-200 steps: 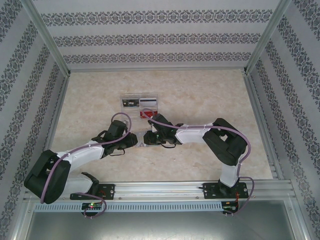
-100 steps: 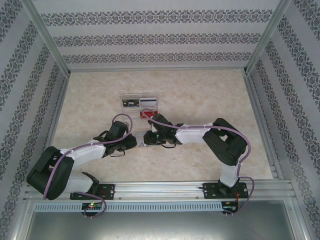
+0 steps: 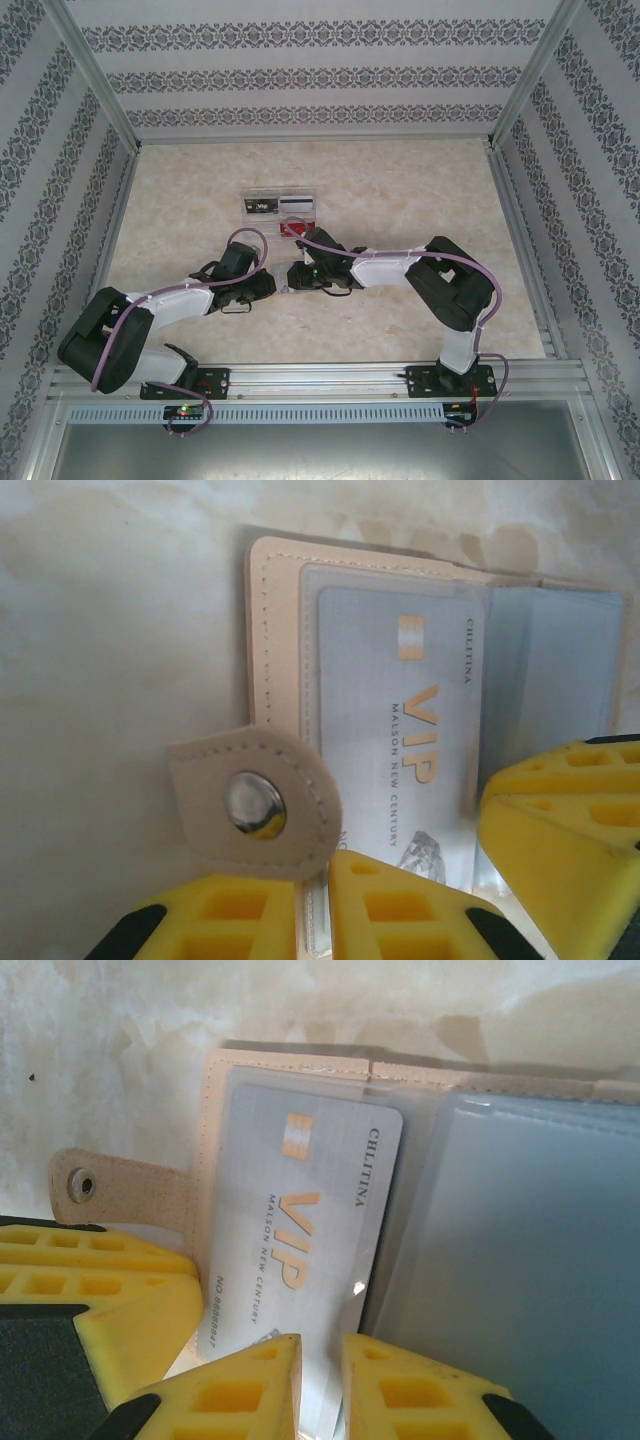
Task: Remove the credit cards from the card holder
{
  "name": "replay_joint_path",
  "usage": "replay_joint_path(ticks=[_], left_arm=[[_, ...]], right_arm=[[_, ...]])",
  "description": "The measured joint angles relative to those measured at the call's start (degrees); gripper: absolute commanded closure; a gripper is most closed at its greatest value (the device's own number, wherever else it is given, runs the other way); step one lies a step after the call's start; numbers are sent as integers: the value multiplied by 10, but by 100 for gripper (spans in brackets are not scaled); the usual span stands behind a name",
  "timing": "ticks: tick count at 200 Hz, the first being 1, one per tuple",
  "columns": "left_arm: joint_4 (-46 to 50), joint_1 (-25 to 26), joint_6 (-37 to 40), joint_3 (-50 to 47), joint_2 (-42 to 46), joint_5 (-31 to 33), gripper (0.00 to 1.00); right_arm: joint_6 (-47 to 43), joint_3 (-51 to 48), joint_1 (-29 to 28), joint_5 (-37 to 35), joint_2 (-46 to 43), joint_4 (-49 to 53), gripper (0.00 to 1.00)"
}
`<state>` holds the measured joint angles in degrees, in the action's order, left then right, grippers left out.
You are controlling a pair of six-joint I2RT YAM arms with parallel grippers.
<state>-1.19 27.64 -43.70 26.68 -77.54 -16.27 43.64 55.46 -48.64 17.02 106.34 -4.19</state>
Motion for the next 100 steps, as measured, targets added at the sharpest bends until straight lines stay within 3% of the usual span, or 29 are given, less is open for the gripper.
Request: replay_joint_path(ticks=[100], left_arm=[[4,0,0,2,19,0,84]], right_arm=[[-22,0,0,-31,-43,37,79]])
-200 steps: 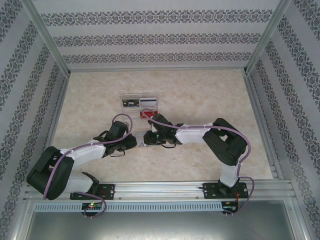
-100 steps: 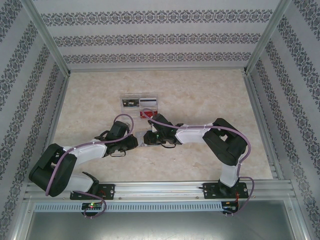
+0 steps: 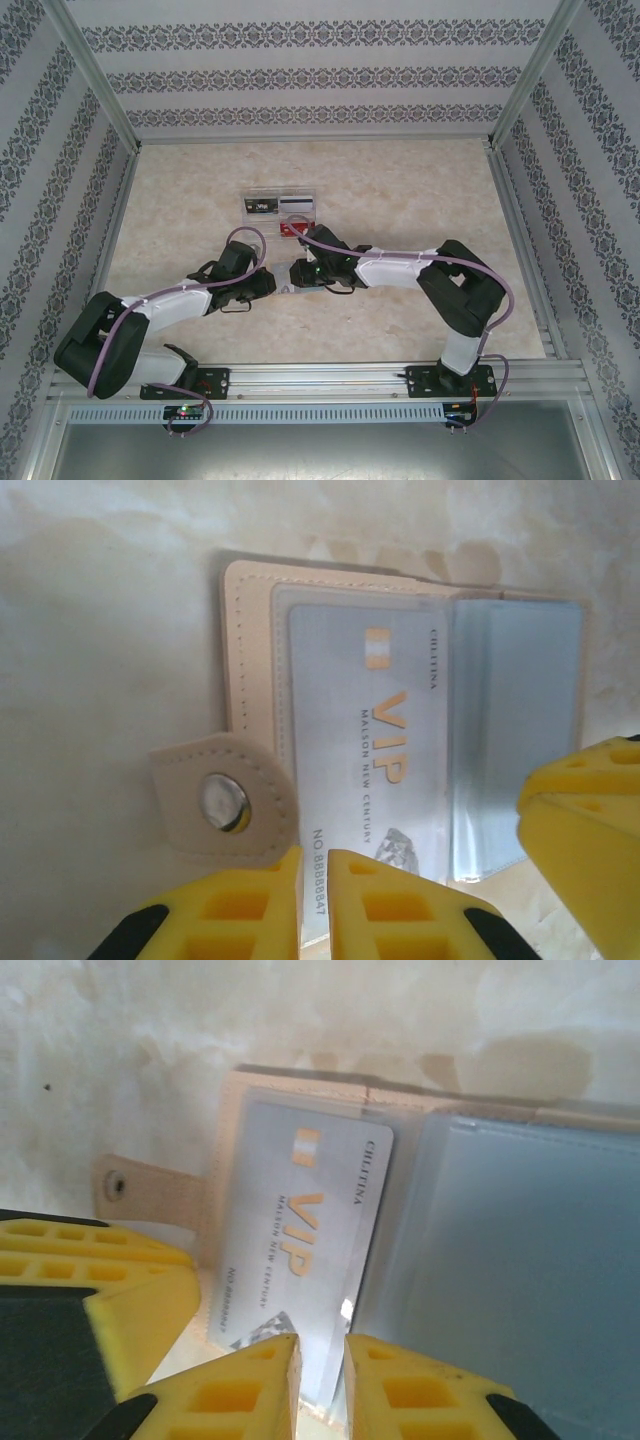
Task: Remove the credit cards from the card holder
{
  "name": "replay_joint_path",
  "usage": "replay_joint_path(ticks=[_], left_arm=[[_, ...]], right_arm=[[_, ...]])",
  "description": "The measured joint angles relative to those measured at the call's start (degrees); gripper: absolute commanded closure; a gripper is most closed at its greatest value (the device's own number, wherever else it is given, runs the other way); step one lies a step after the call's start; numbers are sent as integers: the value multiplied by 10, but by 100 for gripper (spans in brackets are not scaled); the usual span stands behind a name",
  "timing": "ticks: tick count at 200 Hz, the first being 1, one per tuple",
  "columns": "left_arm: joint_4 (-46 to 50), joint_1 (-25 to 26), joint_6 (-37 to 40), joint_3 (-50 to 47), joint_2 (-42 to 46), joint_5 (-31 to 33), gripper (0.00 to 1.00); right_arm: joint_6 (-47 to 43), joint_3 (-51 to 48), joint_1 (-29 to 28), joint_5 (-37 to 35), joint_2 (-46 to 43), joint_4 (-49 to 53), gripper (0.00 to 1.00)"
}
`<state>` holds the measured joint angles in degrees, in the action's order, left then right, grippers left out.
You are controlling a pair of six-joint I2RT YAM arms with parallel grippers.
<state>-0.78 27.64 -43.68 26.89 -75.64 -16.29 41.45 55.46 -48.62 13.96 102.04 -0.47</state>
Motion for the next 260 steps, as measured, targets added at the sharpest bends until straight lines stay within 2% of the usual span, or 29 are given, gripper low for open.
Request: replay_joint_path(ticks=[260], left_arm=[[-1,17,0,19,-36,-2,76]], right_arm=[[-9,-6,6,-10,16,7,79]])
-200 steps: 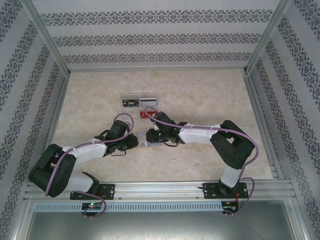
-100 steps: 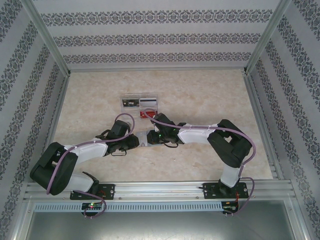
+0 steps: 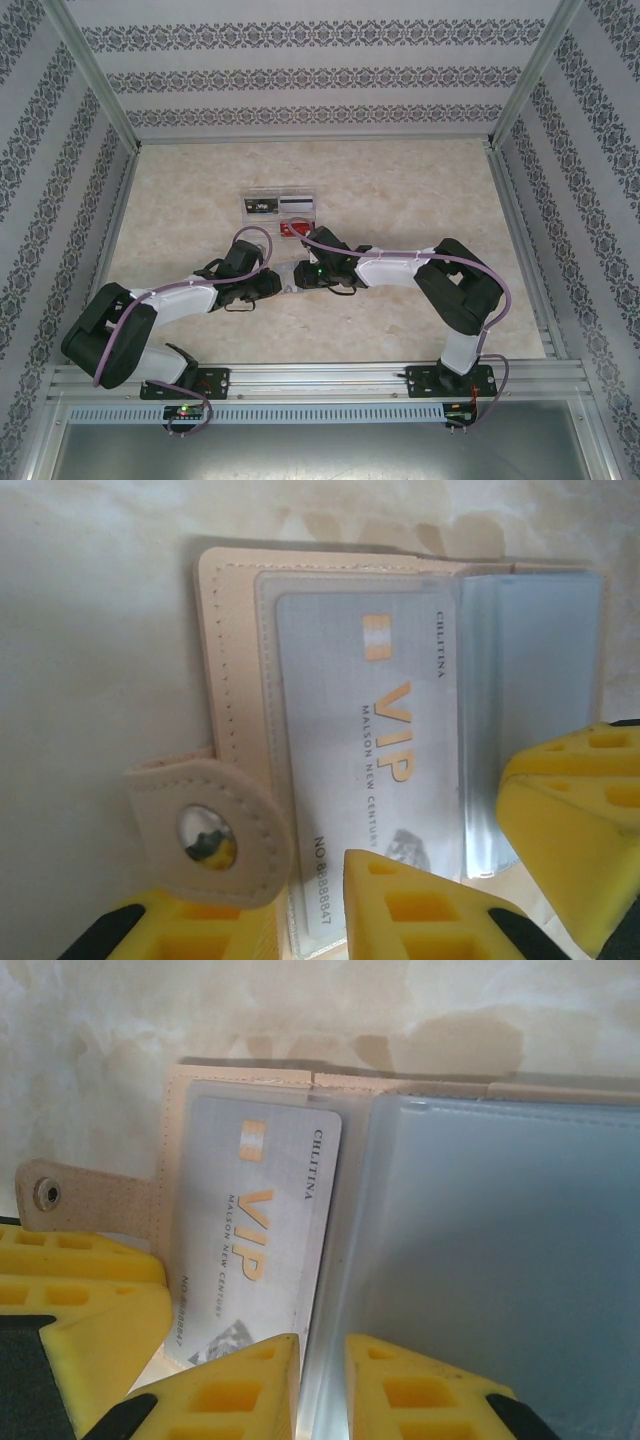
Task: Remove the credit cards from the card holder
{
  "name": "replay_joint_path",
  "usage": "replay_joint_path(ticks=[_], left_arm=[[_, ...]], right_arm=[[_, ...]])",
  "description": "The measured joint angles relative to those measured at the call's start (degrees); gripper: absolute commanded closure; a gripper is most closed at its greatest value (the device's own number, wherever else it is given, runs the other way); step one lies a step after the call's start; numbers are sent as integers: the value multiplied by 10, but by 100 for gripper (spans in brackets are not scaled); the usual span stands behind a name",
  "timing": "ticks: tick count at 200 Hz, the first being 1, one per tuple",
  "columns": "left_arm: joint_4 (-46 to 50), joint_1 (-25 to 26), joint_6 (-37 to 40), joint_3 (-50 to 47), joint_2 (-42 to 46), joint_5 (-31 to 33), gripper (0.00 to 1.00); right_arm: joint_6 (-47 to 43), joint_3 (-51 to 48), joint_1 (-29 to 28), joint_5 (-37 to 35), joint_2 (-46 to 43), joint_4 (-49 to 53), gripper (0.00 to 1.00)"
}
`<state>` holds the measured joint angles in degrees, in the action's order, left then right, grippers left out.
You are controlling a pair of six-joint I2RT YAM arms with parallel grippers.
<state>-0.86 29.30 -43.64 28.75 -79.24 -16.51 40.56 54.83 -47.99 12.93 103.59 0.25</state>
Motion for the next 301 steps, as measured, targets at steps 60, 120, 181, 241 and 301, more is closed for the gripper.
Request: replay_joint_path(ticks=[60,120,181,241,301], left_arm=[[0,4,2,10,-11,0,73],[-3,8,2,13,-15,-6,71],[-14,8,2,13,-23,-15,75],[-13,8,2,15,-25,-10,75],[2,11,3,25,-25,1,75]], right_arm=[[0,0,0,0,0,0,79],[0,-3,0,0,0,0,79],[0,-3,0,0,0,0,79],[-4,-5,1,-4,-8,8,76],[-35,-55,57,-34,-106,34,74]])
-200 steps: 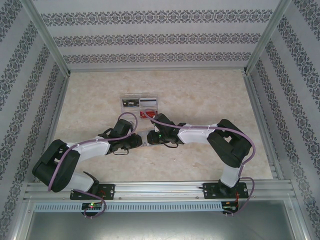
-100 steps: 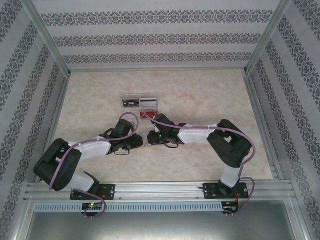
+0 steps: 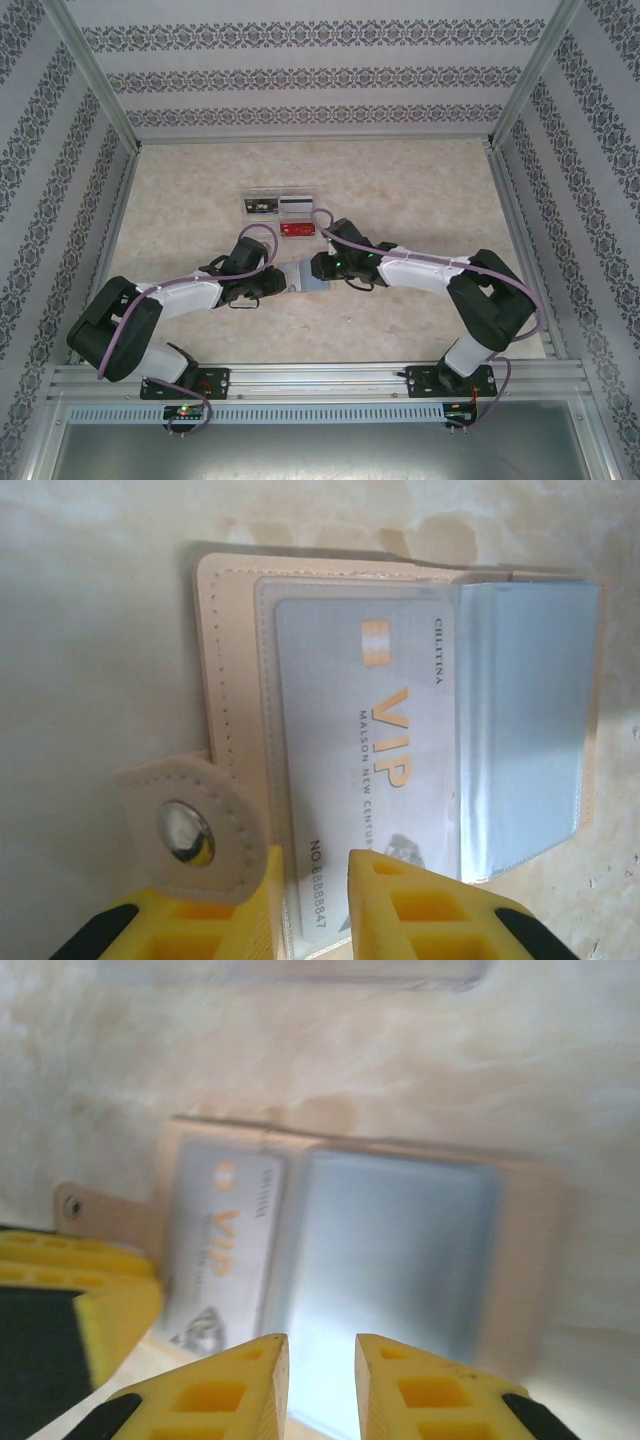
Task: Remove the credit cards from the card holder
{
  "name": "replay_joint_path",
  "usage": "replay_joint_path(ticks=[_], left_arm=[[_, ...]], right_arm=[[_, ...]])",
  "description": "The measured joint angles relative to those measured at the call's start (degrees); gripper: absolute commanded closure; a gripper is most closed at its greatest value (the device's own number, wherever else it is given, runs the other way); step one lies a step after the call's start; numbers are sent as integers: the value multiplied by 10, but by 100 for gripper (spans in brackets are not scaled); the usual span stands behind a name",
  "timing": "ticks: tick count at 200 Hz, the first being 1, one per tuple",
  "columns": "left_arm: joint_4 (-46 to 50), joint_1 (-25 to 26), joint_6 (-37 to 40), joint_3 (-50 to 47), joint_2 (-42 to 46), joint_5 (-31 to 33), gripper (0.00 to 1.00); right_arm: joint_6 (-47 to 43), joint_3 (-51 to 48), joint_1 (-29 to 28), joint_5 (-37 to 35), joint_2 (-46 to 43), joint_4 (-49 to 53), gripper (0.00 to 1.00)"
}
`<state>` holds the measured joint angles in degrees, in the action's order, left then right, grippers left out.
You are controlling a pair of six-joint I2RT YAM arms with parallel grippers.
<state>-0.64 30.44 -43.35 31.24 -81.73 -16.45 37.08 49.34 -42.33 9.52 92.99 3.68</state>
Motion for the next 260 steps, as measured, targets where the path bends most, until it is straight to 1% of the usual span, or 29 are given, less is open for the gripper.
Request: replay_joint_path(ticks=[22,67,116,260], left_arm=[[2,0,2,3,-1,3,74],[16,7,7,13,-3,7,70],[28,10,10,27,-19,11,67],[30,18,10,33,-22,17,67]], right_arm=[[-5,-20,21,-3,1,3,74],[-10,-30,21,0,32,2,74],[-10,-30,20,5,37,-13,74],[-10,-30,19,4,38,-14,75]])
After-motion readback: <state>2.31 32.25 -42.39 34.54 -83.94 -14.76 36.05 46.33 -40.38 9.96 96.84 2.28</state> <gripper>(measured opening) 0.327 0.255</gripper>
